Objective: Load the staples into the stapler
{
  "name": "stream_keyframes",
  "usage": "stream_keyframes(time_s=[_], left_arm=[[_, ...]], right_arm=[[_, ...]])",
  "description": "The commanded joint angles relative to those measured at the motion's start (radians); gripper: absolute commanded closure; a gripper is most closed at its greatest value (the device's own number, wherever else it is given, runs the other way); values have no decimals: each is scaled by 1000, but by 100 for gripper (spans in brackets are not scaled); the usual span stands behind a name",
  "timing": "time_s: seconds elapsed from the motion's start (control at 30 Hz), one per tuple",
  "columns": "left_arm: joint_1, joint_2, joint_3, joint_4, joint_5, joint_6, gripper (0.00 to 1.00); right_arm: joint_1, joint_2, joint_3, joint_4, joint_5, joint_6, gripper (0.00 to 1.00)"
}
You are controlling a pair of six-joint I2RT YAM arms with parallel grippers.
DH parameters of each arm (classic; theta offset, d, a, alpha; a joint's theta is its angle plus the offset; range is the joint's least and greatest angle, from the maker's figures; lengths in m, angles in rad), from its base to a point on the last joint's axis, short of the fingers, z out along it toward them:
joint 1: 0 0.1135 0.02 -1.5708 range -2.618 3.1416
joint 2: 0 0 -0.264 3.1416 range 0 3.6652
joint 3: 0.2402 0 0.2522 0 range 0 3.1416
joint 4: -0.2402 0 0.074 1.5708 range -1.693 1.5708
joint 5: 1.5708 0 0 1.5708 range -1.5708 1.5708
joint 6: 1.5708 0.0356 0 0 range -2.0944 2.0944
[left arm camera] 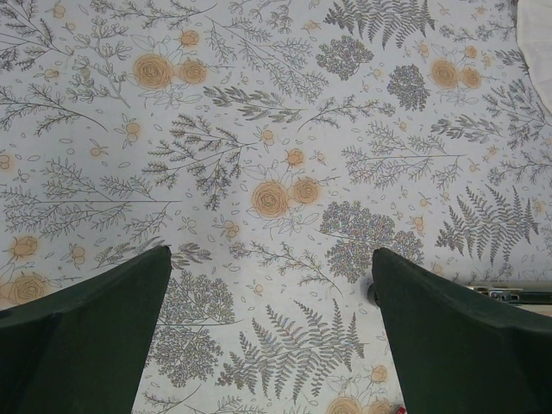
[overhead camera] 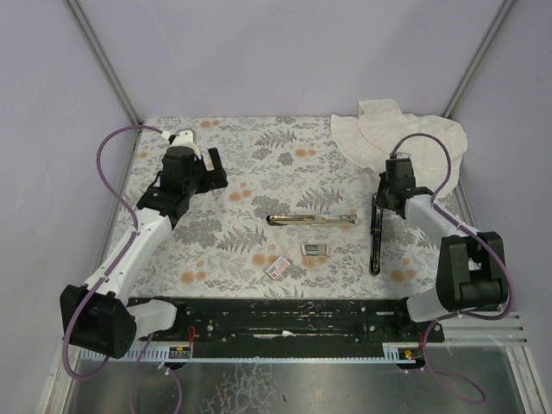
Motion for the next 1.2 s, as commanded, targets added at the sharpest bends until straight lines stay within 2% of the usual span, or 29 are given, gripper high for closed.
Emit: stream_keyframes(time_s=[0.0, 1.17], left_arm=[[6, 0, -4, 16, -5, -6, 0], [6, 5, 2, 13, 7, -4, 0]], right_arm=[[-5, 8, -2, 44, 19, -19, 84], [-5, 82, 0, 39, 35, -59, 85]])
